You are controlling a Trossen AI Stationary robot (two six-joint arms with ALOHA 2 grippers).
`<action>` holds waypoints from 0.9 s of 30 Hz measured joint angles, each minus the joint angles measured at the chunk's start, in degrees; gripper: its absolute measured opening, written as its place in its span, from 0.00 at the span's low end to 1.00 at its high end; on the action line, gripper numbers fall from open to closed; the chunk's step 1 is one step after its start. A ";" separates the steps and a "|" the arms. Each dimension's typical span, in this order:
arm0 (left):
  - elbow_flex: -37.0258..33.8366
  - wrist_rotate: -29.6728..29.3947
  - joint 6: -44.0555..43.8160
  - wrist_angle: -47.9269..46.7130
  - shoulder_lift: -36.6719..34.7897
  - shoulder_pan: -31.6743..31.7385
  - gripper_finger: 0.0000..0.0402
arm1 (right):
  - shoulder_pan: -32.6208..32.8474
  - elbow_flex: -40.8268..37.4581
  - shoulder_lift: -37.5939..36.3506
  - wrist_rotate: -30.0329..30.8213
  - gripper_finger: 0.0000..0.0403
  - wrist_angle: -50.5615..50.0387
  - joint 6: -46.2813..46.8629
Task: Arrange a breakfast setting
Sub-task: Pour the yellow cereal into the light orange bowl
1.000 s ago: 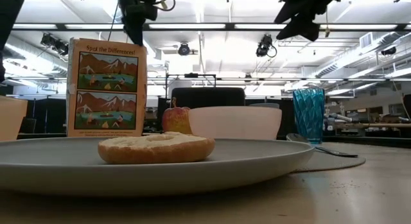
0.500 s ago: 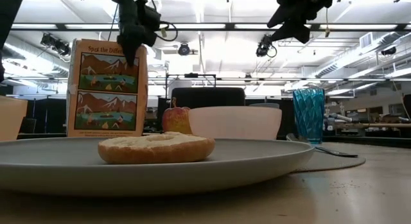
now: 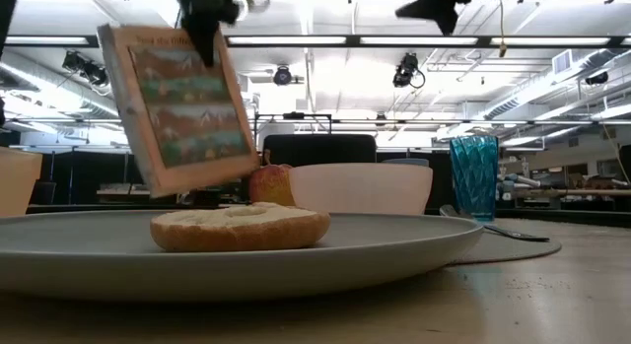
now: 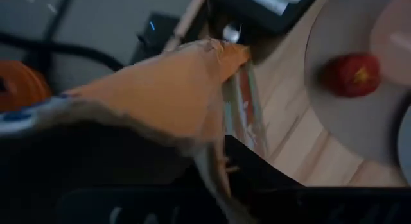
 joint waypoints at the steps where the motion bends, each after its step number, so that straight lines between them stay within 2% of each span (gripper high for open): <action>1: 0.87 -0.10 -0.30 -0.08 -1.19 -0.27 0.01 | 0.02 0.00 -0.51 0.51 0.48 0.63 -0.92; 8: 2.53 -0.53 -1.29 0.08 -10.86 -2.45 0.01 | -0.05 0.00 -2.99 4.09 0.48 0.50 -3.01; 14: 2.53 -0.27 -3.14 0.33 -17.48 -7.40 0.01 | -0.51 0.00 -1.18 7.38 0.57 0.52 -2.63; 21: 2.53 4.74 -9.62 7.69 -21.56 -14.37 0.01 | -1.56 0.00 7.93 -2.62 0.77 6.35 2.56; 27: 2.53 7.49 -12.98 14.48 -22.41 -19.90 0.01 | -2.12 0.00 16.18 -7.30 0.95 22.14 0.00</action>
